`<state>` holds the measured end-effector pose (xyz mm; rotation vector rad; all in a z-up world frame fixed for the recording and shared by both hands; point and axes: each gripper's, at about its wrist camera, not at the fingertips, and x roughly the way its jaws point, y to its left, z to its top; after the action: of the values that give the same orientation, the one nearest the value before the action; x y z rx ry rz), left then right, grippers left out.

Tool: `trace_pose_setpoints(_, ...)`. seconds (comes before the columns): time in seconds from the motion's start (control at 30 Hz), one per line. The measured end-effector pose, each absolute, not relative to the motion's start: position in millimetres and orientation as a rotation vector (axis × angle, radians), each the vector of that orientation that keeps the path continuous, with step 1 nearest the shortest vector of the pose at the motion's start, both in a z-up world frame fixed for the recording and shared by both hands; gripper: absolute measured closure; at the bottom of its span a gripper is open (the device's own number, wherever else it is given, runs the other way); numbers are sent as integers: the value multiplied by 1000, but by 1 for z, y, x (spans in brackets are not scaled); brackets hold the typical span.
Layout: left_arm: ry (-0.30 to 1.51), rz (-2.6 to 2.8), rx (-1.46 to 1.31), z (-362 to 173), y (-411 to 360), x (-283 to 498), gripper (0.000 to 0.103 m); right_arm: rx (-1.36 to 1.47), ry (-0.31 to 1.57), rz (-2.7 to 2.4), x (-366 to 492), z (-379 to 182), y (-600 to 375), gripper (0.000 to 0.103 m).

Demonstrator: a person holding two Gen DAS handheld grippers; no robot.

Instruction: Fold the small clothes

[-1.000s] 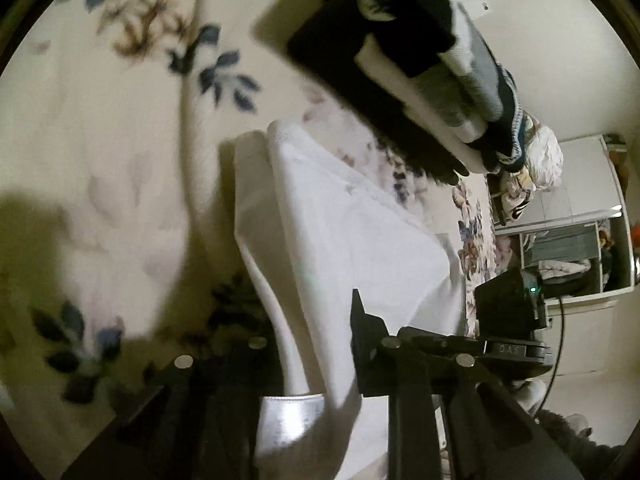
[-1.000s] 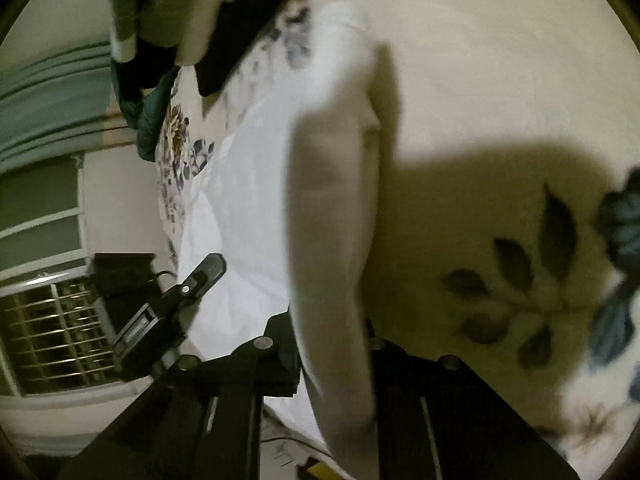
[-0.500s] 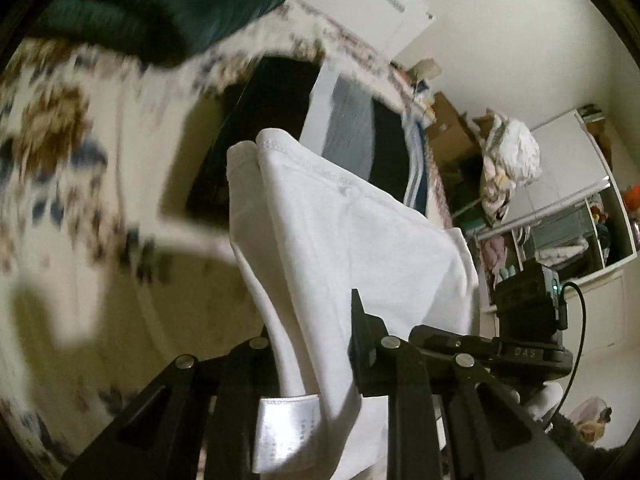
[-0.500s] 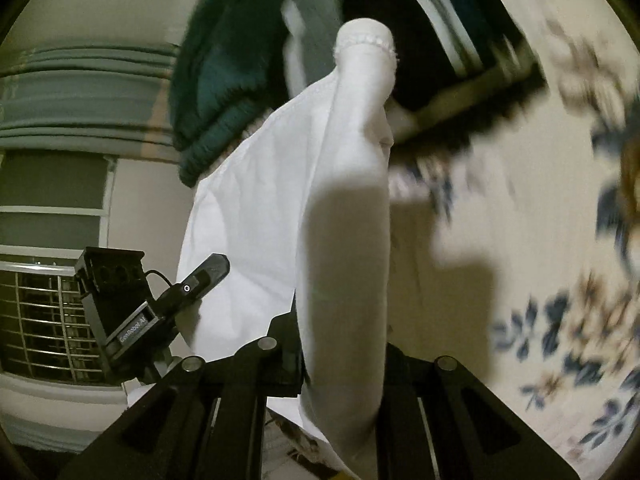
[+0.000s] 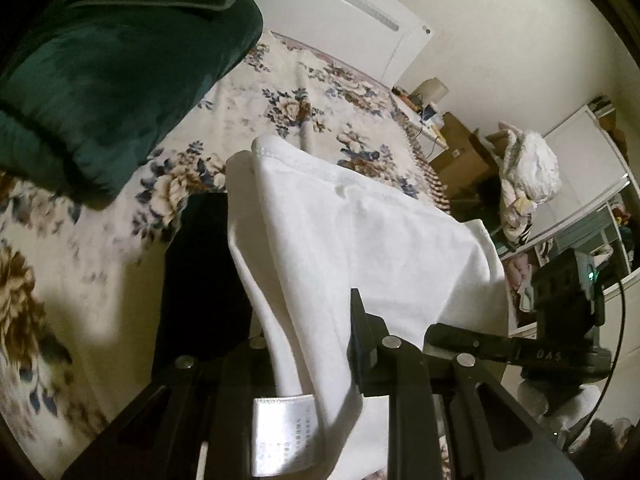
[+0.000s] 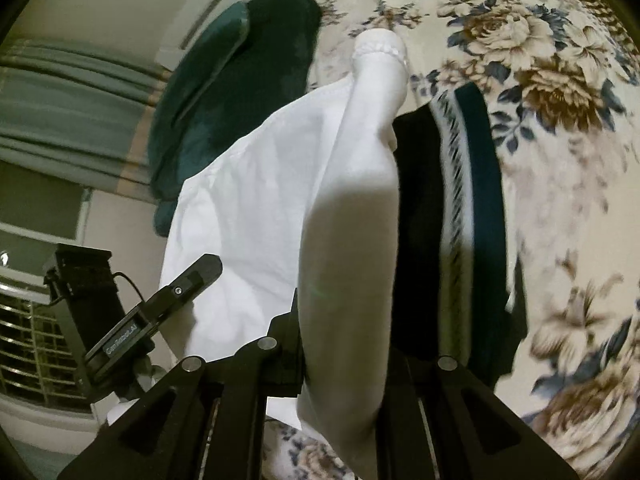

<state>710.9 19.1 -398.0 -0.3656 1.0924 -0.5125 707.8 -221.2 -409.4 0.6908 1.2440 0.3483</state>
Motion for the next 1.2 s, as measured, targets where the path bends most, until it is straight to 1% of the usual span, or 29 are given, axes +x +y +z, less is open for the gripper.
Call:
trace_pose_setpoints(0.1,1127,-498,-338,-414,12,723,84,659,1282,320,733,-423,-225,92)
trace_pose_setpoints(0.2,1158,-479,-308,-425,9,729,84,623,1318,302,739,-439,-219,92)
trace_pose_setpoints(0.3,1166,-450,-252,-425,5,725,81,579,1332,277,736,-445,-212,91)
trace_pose_setpoints(0.4,1149,-409,-145,-419,-4,719,76,511,1331,233,732,-445,-207,86)
trace_pose_setpoints(0.47,1139,-377,-79,-417,-9,716,73,481,1327,201,730,-442,-205,86)
trace_pose_setpoints(0.5,1135,-360,-58,-417,-11,715,72,468,1327,186,728,-439,-203,82)
trace_pose_setpoints(0.53,1131,-343,-42,-415,-12,713,72,448,1328,158,725,-437,-202,76)
trace_pose_setpoints(0.6,1122,-317,-25,-412,-13,710,72,390,1318,93,720,-429,-200,67)
trace_pose_setpoints(0.63,1115,-302,-19,-410,-14,708,70,365,1313,69,717,-425,-199,60)
trace_pose_setpoints(0.67,1102,-287,-17,-407,-13,706,67,332,1301,36,714,-420,-198,55)
trace_pose_setpoints(0.7,1090,-269,-9,-404,-12,704,63,304,1286,4,710,-415,-198,47)
trace_pose_setpoints(0.73,1075,-241,6,-401,-11,701,52,279,1276,-21,707,-410,-197,37)
trace_pose_setpoints(0.77,1063,-220,16,-397,-10,700,40,248,1262,-53,702,-404,-198,31)
trace_pose_setpoints(0.8,1052,-205,21,-394,-9,698,19,214,1246,-85,696,-398,-197,21)
trace_pose_setpoints(0.83,1040,-193,24,-390,-7,696,7,186,1233,-114,691,-394,-197,11)
trace_pose_setpoints(0.9,1012,-164,28,-378,-3,687,6,129,1199,-185,678,-385,-198,0)
trace_pose_setpoints(1.0,979,-129,33,-362,1,675,3,42,1148,-297,655,-368,-198,0)
trace_pose_setpoints(1.03,975,-123,29,-357,3,670,1,34,1138,-319,647,-362,-198,0)
trace_pose_setpoints(1.2,947,-101,24,-322,4,638,0,7,1078,-363,604,-323,-195,0)
